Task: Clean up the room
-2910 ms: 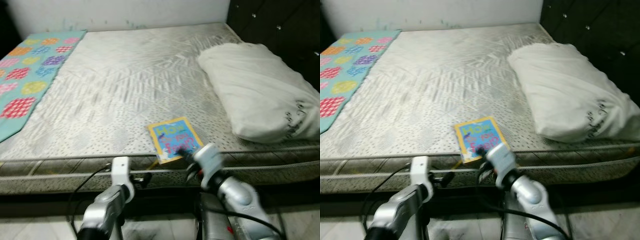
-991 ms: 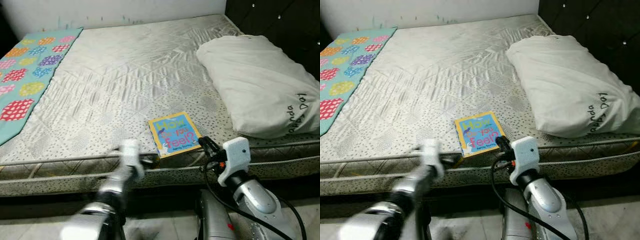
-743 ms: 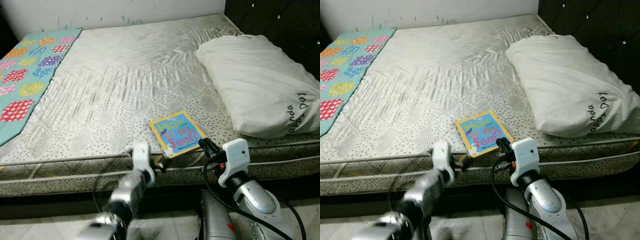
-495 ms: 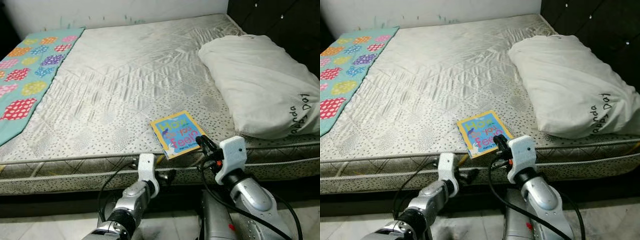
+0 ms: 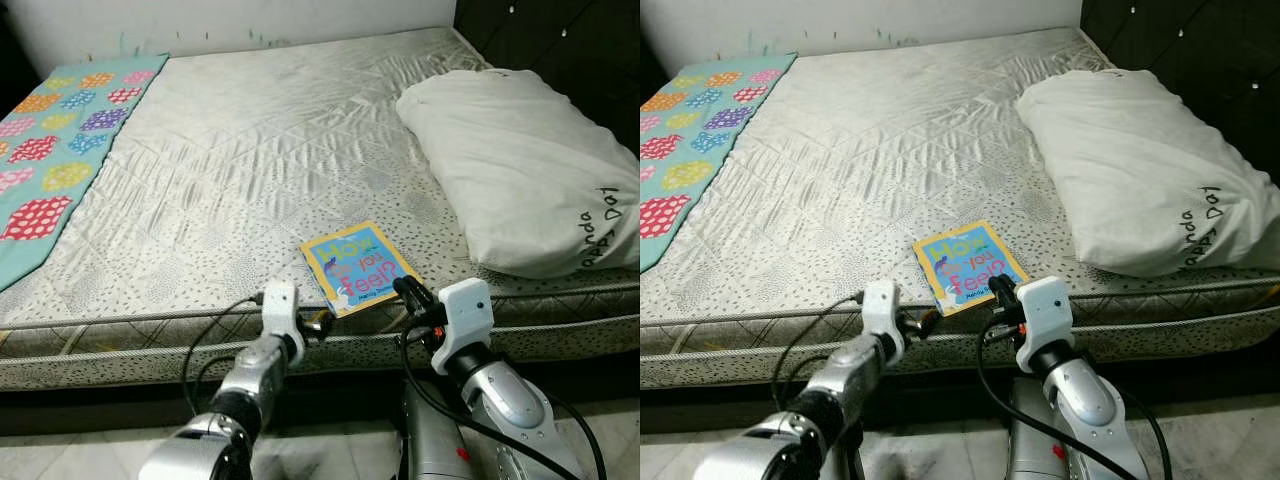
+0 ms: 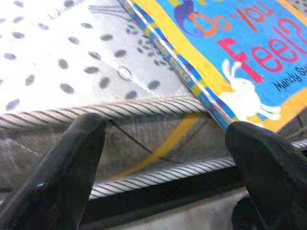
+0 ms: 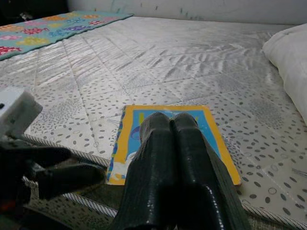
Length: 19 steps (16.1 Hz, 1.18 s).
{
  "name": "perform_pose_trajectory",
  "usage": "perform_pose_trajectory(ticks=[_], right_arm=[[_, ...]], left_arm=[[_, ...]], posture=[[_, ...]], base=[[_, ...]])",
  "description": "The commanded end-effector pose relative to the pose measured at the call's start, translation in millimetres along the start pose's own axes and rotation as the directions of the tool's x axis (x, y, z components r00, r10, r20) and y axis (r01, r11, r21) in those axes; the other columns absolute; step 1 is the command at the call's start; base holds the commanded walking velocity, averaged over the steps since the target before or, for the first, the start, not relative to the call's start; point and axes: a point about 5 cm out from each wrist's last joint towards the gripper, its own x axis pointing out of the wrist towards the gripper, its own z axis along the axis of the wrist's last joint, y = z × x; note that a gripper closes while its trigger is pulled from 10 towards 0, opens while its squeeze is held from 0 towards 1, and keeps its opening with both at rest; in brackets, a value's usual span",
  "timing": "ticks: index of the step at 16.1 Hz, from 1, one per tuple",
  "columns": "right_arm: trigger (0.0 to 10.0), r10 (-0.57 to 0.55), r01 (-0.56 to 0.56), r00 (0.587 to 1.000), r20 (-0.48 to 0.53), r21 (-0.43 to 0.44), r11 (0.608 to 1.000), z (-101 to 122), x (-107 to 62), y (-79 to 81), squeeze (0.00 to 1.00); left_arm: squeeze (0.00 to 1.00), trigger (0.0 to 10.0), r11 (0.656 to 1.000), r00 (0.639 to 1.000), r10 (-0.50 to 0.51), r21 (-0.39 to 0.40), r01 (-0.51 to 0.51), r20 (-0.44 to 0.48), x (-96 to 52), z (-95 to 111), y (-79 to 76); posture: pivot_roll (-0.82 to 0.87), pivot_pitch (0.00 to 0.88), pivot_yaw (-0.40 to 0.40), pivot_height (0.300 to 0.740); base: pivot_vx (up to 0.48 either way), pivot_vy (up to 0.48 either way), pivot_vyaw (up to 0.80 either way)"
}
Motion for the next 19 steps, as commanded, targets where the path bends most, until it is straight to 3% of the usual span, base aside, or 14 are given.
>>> perform_pose_trajectory(ticks=[1, 6, 11, 12, 14, 17, 19], right_arm=[[10.0, 0.011, -0.010, 1.000, 0.024, -0.015, 1.000, 5.4, 1.0, 2.4, 0.00], [10.0, 0.010, -0.009, 1.000, 0.028, -0.022, 1.000, 6.2, 1.1, 3.4, 0.00], [10.0, -0.010, 0.011, 0.999, 0.033, -0.030, 0.999, 6.2, 3.9, -0.8, 0.00], [10.0, -0.011, 0.012, 0.999, 0.034, -0.030, 0.999, 6.3, 4.4, -0.9, 0.00], [10.0, -0.007, 0.009, 0.999, 0.036, -0.032, 0.999, 6.5, 6.0, 0.1, 0.00], [10.0, -0.006, 0.007, 0.999, 0.035, -0.037, 0.999, 5.9, 5.1, -0.4, 0.00], [10.0, -0.008, 0.009, 0.999, 0.033, -0.040, 0.999, 5.2, 3.7, -1.2, 0.00]], left_arm=[[0.00, 10.0, 1.000, 1.000, 0.027, 0.004, -0.027, 0.004, 0.0, 4.3, 6.4], [0.00, 10.0, 0.999, 0.999, 0.048, 0.017, -0.048, -0.007, 0.2, 9.5, 14.1], [0.00, 10.0, 0.986, 0.992, -0.127, 0.109, 0.125, 0.007, 6.6, 8.1, -31.6], [0.00, 10.0, 0.985, 0.991, -0.137, 0.111, 0.136, 0.002, 6.6, 6.4, -34.3], [0.00, 10.0, 0.977, 0.983, -0.168, 0.121, 0.176, -0.072, 4.5, -11.7, -44.6], [0.00, 10.0, 0.990, 0.989, -0.103, 0.090, 0.113, -0.109, 2.2, -20.7, -33.2], [0.00, 10.0, 0.999, 0.993, -0.013, 0.047, 0.019, -0.114, -0.2, -20.1, -11.0]], posture=[[-0.18, 0.007, 0.078, 0.534], [-0.19, 0.010, 0.081, 0.534], [-0.18, 0.008, 0.080, 0.534], [-0.18, 0.008, 0.080, 0.534], [-0.18, 0.006, 0.080, 0.534], [-0.18, 0.001, 0.082, 0.534], [-0.19, 0.000, 0.084, 0.534]], base=[[0.000, 0.000, 0.00], [0.000, 0.000, 0.00], [0.000, 0.000, 0.00], [0.000, 0.000, 0.00], [0.000, 0.000, 0.00], [0.000, 0.000, 0.00], [0.000, 0.000, 0.00]])
